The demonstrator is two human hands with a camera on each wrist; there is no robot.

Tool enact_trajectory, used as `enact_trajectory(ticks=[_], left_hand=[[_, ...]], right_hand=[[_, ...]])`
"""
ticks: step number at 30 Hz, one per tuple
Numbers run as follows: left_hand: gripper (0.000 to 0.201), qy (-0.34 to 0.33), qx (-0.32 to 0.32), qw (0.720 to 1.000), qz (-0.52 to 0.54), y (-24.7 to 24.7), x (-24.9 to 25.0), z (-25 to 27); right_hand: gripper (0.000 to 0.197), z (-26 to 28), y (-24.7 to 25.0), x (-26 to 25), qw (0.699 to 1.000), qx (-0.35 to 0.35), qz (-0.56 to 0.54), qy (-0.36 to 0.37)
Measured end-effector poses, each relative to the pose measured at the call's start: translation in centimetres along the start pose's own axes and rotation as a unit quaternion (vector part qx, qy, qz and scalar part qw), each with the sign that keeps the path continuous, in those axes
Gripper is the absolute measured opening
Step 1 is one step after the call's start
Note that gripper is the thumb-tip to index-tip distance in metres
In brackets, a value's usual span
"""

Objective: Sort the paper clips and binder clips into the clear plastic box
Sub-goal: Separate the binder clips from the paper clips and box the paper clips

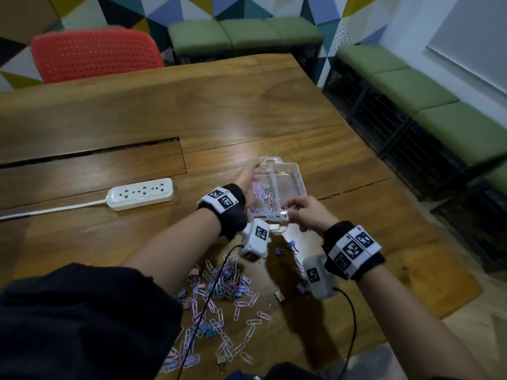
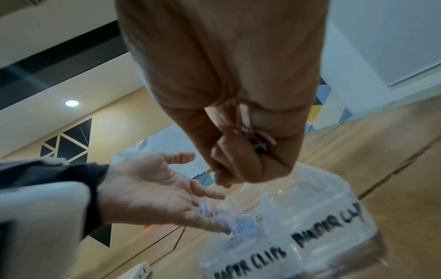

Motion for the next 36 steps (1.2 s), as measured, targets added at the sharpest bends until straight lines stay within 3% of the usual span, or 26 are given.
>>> enact_trajectory(ticks=[2, 4, 7, 9, 10, 11, 13, 14, 17, 21, 23, 27, 30, 32, 34, 36], left_hand=[[0.064, -0.008, -0.002, 1.000, -0.021, 0.3, -0.1, 0.1], [0.070, -0.015, -0.014, 0.999, -0.025, 0.3, -0.2, 0.4], [0.048, -0.072, 0.005, 0.996, -0.046, 1.1, 1.1, 1.2], [0.014, -0.112, 0.048, 0.987, -0.101, 2.3, 1.8, 1.8], [0.009, -0.134, 0.070, 0.977, -0.149, 3.0, 2.1, 2.1], [0.017, -0.148, 0.081, 0.963, -0.209, 3.6, 1.9, 2.1], [0.012, -0.135, 0.059, 0.927, -0.344, 4.2, 0.4, 2.0], [0.007, -0.125, 0.036, 0.898, -0.420, 4.2, -0.7, 2.0], [0.025, -0.118, -0.031, 0.784, -0.609, 3.5, -4.1, 1.8], [0.041, -0.170, -0.091, 0.574, -0.796, 1.9, -7.0, 1.5], [0.040, -0.185, -0.080, 0.518, -0.831, 2.0, -7.6, 1.3], [0.033, -0.195, -0.047, 0.502, -0.842, 2.4, -7.7, 1.9], [0.021, -0.190, -0.027, 0.492, -0.849, 2.9, -7.5, 2.3], [0.017, -0.179, -0.020, 0.493, -0.851, 3.3, -7.6, 2.6], [0.015, -0.172, -0.011, 0.521, -0.836, 3.7, -7.4, 3.1], [0.015, -0.164, -0.003, 0.609, -0.776, 4.3, -6.9, 3.7]], right_hand=[[0.015, -1.5, 0.1, -0.6, 1.000, -0.006, -0.009, -0.020], [0.012, -2.7, -0.1, -1.6, 0.999, -0.010, -0.022, -0.028], [0.012, -4.5, -0.2, -2.7, 0.998, 0.020, -0.059, -0.030], [0.028, -5.3, -0.4, -3.4, 0.998, 0.038, -0.055, -0.019], [0.034, -5.5, -0.7, -3.7, 0.998, 0.037, -0.051, -0.009], [0.036, -5.3, -0.9, -3.9, 0.998, 0.036, -0.051, 0.000], [0.034, -4.8, -0.7, -3.8, 0.997, 0.055, -0.044, 0.016], [0.032, -4.5, -0.3, -3.4, 0.996, 0.076, -0.044, 0.021], [0.028, -2.6, 0.6, -0.9, 0.986, 0.122, -0.116, 0.011], [0.029, 0.9, 0.8, 3.6, 0.979, 0.152, -0.137, -0.016], [0.026, 2.6, 0.3, 5.9, 0.983, 0.150, -0.104, -0.033], [0.024, 4.2, -2.0, 9.9, 0.991, 0.116, -0.005, -0.065], [0.012, 4.5, -3.8, 10.0, 0.990, 0.105, 0.081, -0.045], [0.024, 4.4, -4.5, 8.9, 0.978, 0.104, 0.182, -0.016], [0.027, 4.4, -4.9, 8.1, 0.964, 0.102, 0.245, -0.001], [0.026, 4.4, -5.0, 7.7, 0.960, 0.102, 0.261, 0.005]])
Point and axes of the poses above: each hand's wrist, its own z-axis away from the middle knuckle, its own y-axis out of the back of the hand, x = y × z, the point moved 10 cm from there along -z, towards the middle knuckle, and after that the axes turned 13 degrees about z, right-handed, at the moved point
